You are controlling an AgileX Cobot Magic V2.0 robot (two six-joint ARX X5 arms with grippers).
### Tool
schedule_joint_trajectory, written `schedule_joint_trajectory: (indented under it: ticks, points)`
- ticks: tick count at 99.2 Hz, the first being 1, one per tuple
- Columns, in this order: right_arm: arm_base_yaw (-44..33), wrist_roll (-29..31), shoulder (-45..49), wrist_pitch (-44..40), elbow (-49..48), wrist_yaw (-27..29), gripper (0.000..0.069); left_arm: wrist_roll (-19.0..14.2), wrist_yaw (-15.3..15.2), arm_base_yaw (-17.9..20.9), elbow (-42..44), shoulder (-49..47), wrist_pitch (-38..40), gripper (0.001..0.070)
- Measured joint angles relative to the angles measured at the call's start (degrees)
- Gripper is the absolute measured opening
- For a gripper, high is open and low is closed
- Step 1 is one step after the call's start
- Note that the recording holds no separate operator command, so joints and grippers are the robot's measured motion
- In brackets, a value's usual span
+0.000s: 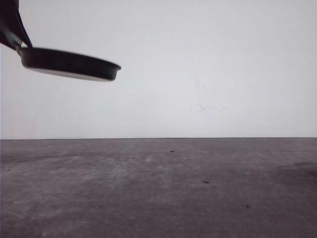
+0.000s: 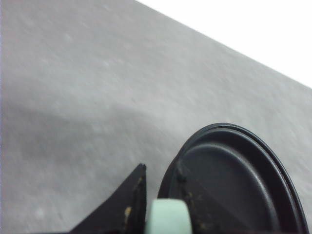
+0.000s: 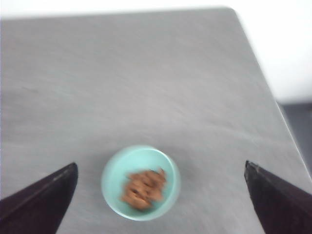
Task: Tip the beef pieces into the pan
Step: 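Lift the black pan off the table with the left gripper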
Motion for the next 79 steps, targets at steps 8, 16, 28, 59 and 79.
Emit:
schedule_joint_trajectory:
  ticks: [8,16,28,59,79]
  points:
    - [-1.01,0.00,3.65,0.66,-3.54,-0.42,0.0683,-0.85,0.35,-1.66,0.00,-1.79,-0.90,0.0058]
    - [-1.49,0.02,7.41,3.78,-8.02,-1.57,0.0680,-1.31,0.68,-3.50,0.00,-3.67,-1.33,0.0058]
    - [-3.61,0.00,12.17,7.28,-14.25,-1.97,0.0549,-1.53,1.33,-5.68,0.00,-7.06,-2.80,0.0058]
    - [-7.87,0.02,23.47,11.85,-16.63,-2.82,0.0365,-1.70,3.48,-6.78,0.00,-15.08,-6.67,0.0058]
    - [-8.44,0.22,30.60,13.62,-16.63,-4.11,0.0323,-1.70,3.54,-6.78,0.00,-16.83,-6.86,0.0058]
